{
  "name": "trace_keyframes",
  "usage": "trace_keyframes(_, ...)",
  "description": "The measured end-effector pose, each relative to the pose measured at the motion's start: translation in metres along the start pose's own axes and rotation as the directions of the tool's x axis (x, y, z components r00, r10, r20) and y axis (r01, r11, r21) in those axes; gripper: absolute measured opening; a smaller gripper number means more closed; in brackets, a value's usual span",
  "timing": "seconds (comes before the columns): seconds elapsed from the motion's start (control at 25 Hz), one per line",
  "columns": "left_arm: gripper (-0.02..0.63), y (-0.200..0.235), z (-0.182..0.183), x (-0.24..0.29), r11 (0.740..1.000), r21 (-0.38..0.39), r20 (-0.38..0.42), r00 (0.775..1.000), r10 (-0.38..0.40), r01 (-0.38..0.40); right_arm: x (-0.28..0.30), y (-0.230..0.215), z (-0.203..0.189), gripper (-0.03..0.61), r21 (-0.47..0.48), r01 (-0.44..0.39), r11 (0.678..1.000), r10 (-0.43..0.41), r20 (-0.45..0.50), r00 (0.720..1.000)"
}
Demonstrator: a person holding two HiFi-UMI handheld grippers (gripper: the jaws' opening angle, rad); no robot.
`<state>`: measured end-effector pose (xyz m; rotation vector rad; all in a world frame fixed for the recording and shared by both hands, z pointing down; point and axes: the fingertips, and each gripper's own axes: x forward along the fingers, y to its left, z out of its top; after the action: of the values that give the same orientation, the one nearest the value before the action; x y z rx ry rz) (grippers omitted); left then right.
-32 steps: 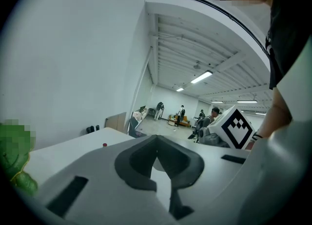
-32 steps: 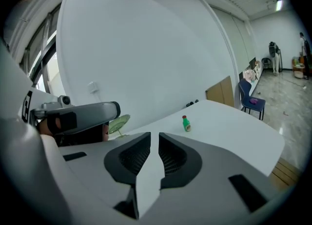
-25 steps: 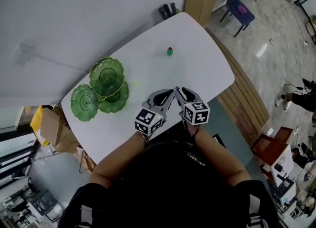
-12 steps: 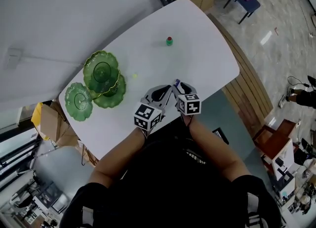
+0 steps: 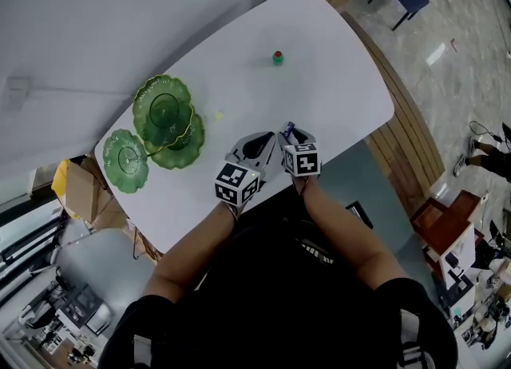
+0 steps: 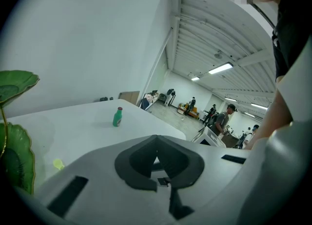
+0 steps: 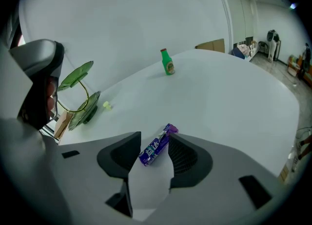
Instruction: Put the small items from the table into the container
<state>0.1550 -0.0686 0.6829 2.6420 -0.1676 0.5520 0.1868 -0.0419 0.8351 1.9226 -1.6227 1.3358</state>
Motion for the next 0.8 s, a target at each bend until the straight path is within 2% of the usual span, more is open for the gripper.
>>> trace_keyframes(0.24,0.008,0.005,-0.003,-0.005,1.0,-0.005,-0.006,1.0,0.005,-0.005,0.008,0.004,0.0,0.166,-0.052,0.003,0.999,-0.004,-0.017,1.0)
trace_keyframes(0.48,0.008,0.01,-0.004,-0.01,1.0,-0.008,-0.005,1.0,0.011,-0.011,0.014,-0.001,-0.005,0.163,-0.135,0.045,0.99,-0.05,-0.033,0.998)
trace_keyframes(0.6,0.008,0.011,-0.006,-0.013,1.0,-0.009,-0.008,1.0,0.013,-0.013,0.013,-0.006,-0.005,0.102,-0.163,0.066,0.984,-0.071,-0.021,0.997)
trace_keyframes(0.8,0.008,0.013,-0.007,-0.019,1.0,-0.011,-0.004,1.0,0.024,-0.024,0.011,-0.006,-0.004,0.094,-0.206,0.068,0.976,-0.075,-0.022,0.997)
